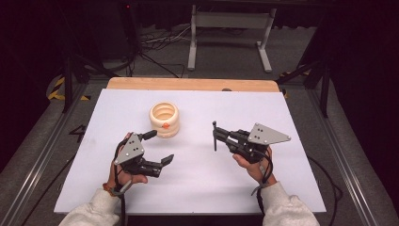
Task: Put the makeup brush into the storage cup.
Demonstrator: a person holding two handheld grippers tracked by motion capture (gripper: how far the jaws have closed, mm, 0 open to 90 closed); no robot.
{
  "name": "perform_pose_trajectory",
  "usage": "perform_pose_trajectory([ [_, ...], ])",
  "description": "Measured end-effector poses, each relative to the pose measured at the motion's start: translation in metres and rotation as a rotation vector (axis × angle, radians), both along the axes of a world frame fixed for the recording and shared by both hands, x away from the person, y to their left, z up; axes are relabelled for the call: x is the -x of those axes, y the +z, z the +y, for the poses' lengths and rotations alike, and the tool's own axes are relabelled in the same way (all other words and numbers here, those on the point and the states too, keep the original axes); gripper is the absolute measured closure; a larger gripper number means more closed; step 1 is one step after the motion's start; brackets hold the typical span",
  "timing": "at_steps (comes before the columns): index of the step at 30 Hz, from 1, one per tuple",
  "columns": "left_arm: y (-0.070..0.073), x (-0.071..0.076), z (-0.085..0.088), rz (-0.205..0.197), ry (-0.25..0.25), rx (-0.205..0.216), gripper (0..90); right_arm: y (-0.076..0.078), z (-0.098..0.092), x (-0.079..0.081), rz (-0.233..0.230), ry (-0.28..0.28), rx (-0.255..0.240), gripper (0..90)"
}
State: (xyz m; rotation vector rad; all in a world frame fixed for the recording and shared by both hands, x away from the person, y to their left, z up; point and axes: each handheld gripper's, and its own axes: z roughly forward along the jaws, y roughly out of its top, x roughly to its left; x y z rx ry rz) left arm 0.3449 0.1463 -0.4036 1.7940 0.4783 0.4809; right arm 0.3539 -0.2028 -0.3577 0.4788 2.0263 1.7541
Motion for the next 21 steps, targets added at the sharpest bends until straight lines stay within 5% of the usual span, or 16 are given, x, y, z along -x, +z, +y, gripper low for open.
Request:
perform_pose_trajectory([
  [12, -0.002, -0.001, -0.035, 0.004, -0.078, -0.004, 6.7, -0.008, 0.024, 0.000, 0.016, 0.046, -0.028, 84.6],
  [21, -0.005, 0.003, -0.046, 0.017, -0.095, -0.014, 9.8, -0.020, 0.045, 0.000, 0.027, 0.063, -0.029, 84.6],
])
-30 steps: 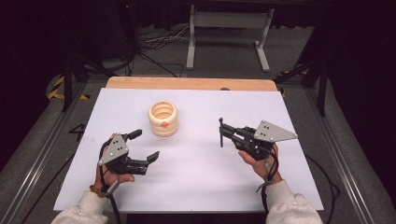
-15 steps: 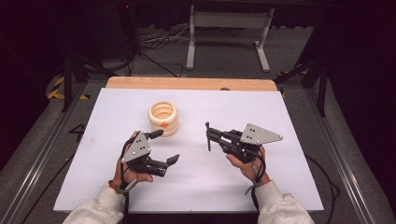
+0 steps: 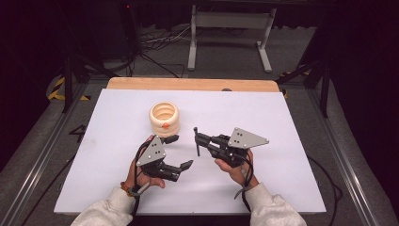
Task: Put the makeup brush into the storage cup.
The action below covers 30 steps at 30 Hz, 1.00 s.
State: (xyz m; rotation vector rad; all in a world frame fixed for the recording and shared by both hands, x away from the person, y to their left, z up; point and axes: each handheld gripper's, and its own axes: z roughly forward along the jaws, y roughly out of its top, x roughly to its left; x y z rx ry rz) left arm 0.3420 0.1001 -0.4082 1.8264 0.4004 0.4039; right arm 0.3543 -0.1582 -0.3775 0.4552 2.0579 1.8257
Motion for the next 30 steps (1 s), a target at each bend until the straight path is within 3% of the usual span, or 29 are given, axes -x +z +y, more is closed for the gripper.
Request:
perform_pose_trajectory([
  [8, -0.002, 0.002, -0.002, 0.025, 0.003, 0.022, 19.7, -0.010, 0.020, 0.005, -0.016, 0.031, 0.016, 84.6],
  [13, -0.002, 0.001, 0.000, 0.036, -0.032, 0.046, 38.2, -0.014, 0.025, 0.009, -0.024, 0.034, 0.015, 84.5],
  [16, -0.003, 0.000, 0.002, 0.051, -0.039, 0.057, 55.3, -0.015, 0.025, 0.010, -0.034, 0.040, 0.006, 84.5],
  [19, -0.003, 0.000, 0.002, 0.048, -0.034, 0.061, 60.5, -0.015, 0.025, 0.010, -0.035, 0.037, 0.004, 84.5],
  [20, -0.003, -0.001, 0.003, 0.060, -0.054, 0.072, 67.5, -0.016, 0.025, 0.010, -0.031, 0.041, 0.003, 84.5],
  [27, -0.003, -0.003, 0.006, 0.068, -0.056, 0.072, 83.2, -0.016, 0.024, 0.010, -0.030, 0.047, 0.007, 84.5],
  [30, -0.003, -0.002, 0.006, 0.059, -0.049, 0.056, 83.5, -0.017, 0.025, 0.010, -0.032, 0.045, 0.011, 84.5],
])
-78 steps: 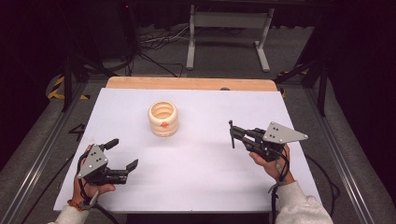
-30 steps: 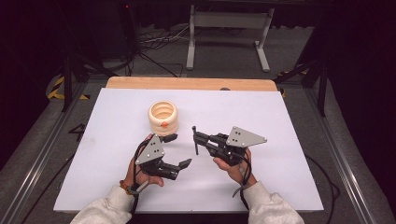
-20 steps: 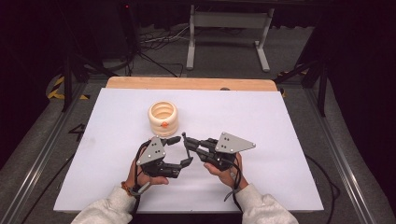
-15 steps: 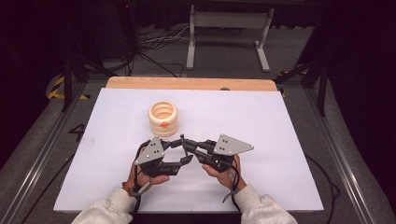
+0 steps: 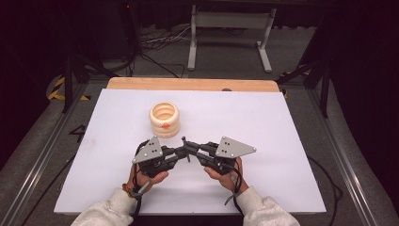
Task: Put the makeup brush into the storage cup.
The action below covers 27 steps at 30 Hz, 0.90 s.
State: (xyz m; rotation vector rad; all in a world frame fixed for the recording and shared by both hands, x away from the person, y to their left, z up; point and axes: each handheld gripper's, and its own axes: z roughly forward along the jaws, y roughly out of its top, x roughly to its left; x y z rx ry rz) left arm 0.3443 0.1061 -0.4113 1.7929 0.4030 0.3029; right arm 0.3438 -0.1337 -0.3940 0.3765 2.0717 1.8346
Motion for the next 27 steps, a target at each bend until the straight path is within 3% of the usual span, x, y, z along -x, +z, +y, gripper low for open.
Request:
perform_pose_trajectory([
  [11, 0.000, 0.000, -0.001, -0.034, 0.019, -0.058, 83.9, -0.003, 0.000, -0.002, 0.015, -0.003, 0.001, 83.9],
  [19, 0.001, -0.003, 0.006, -0.046, 0.047, -0.067, 83.9, -0.002, -0.003, 0.001, 0.013, 0.004, 0.021, 71.6],
  [27, 0.004, -0.006, 0.013, -0.053, 0.073, -0.078, 84.0, 0.003, -0.018, 0.007, -0.021, -0.049, 0.086, 55.2],
])
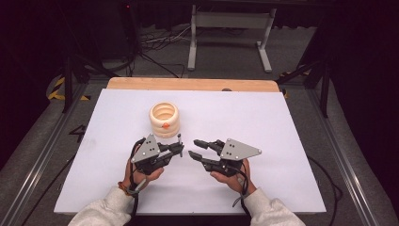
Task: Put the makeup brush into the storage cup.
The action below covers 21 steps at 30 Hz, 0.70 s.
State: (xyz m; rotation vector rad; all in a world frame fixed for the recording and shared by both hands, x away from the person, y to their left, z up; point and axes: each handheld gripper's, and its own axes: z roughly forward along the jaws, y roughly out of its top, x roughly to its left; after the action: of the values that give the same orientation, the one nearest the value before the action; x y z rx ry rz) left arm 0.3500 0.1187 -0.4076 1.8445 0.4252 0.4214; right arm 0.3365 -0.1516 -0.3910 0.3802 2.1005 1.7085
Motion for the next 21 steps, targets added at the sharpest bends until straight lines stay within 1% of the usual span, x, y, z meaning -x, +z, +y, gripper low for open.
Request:
perform_pose_trajectory([
  [1, 0.001, 0.000, 0.001, 0.002, 0.004, 0.010, 84.0, 0.002, -0.007, 0.002, -0.015, -0.020, 0.025, 49.8],
  [2, 0.001, 0.000, 0.001, 0.002, 0.004, 0.010, 84.0, 0.003, -0.010, 0.002, -0.017, -0.026, 0.030, 47.1],
  [3, 0.002, 0.000, 0.002, -0.001, 0.005, 0.010, 84.0, 0.003, -0.010, 0.002, -0.017, -0.026, 0.030, 47.1],
  [4, 0.002, 0.000, 0.003, 0.002, 0.010, 0.016, 84.0, 0.003, -0.015, 0.003, -0.020, -0.036, 0.037, 44.4],
  [5, 0.003, -0.001, 0.005, -0.002, 0.012, 0.010, 83.9, 0.003, -0.021, 0.004, -0.023, -0.051, 0.041, 40.6],
  [6, 0.003, -0.001, 0.005, -0.004, 0.016, 0.010, 83.9, 0.003, -0.027, 0.004, -0.027, -0.080, 0.050, 38.1],
  [8, 0.004, -0.002, 0.007, -0.005, 0.016, 0.010, 83.9, 0.001, -0.037, 0.005, -0.027, -0.115, 0.057, 34.4],
  [9, 0.006, -0.002, 0.008, -0.007, 0.020, 0.017, 84.0, 0.000, -0.042, 0.005, -0.028, -0.134, 0.062, 31.7],
  [10, 0.006, -0.002, 0.009, -0.006, 0.022, 0.022, 83.9, -0.001, -0.050, 0.005, -0.035, -0.174, 0.073, 26.7],
  [12, 0.007, -0.002, 0.011, -0.012, 0.025, 0.018, 84.0, -0.002, -0.059, 0.007, -0.041, -0.212, 0.085, 24.5],
  [13, 0.008, -0.002, 0.011, -0.010, 0.029, 0.022, 84.0, -0.002, -0.064, 0.007, -0.049, -0.236, 0.091, 22.2],
  [15, 0.009, -0.003, 0.014, -0.013, 0.035, 0.032, 84.0, -0.003, -0.074, 0.009, -0.048, -0.268, 0.101, 21.5],
  [16, 0.010, -0.003, 0.015, -0.015, 0.036, 0.032, 83.9, -0.004, -0.078, 0.010, -0.054, -0.287, 0.111, 19.6],
  [17, 0.010, -0.003, 0.016, -0.016, 0.037, 0.033, 84.0, -0.004, -0.081, 0.011, -0.067, -0.298, 0.113, 17.9],
  [18, 0.011, -0.003, 0.017, -0.021, 0.035, 0.023, 84.0, -0.005, -0.085, 0.012, -0.065, -0.309, 0.112, 17.3],
  [21, 0.011, -0.005, 0.018, -0.019, 0.042, 0.033, 84.0, -0.006, -0.096, 0.015, -0.063, -0.337, 0.120, 13.5],
])
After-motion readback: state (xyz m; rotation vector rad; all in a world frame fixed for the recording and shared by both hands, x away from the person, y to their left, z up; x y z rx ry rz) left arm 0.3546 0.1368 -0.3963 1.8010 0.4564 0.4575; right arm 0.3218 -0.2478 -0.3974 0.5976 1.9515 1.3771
